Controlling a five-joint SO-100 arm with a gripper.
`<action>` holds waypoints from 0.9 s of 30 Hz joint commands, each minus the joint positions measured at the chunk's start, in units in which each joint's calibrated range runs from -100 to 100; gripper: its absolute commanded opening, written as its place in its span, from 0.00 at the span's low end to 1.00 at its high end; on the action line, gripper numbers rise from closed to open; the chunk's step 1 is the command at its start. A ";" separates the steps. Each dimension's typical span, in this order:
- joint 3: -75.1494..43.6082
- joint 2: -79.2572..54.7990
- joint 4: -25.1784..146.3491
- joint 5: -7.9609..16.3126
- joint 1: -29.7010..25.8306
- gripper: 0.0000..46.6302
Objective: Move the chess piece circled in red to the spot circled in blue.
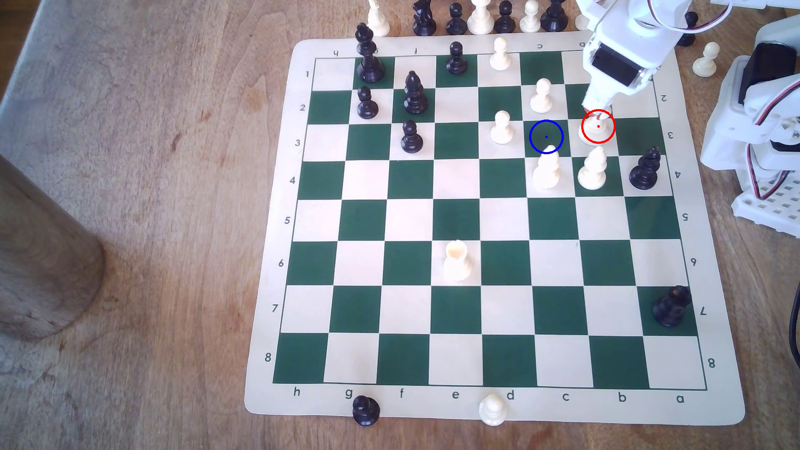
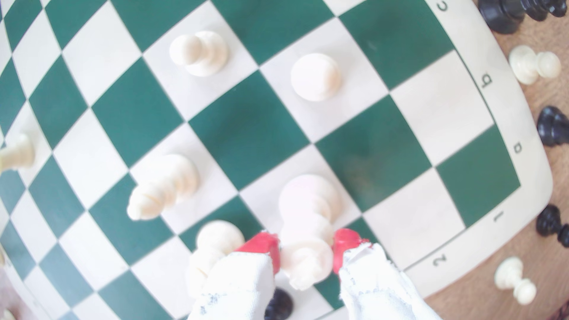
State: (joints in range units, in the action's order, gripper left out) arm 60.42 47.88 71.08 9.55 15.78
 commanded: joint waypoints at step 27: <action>-26.60 -14.35 2.47 1.12 -2.68 0.00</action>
State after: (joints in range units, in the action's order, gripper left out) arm 36.01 34.56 76.33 10.28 14.01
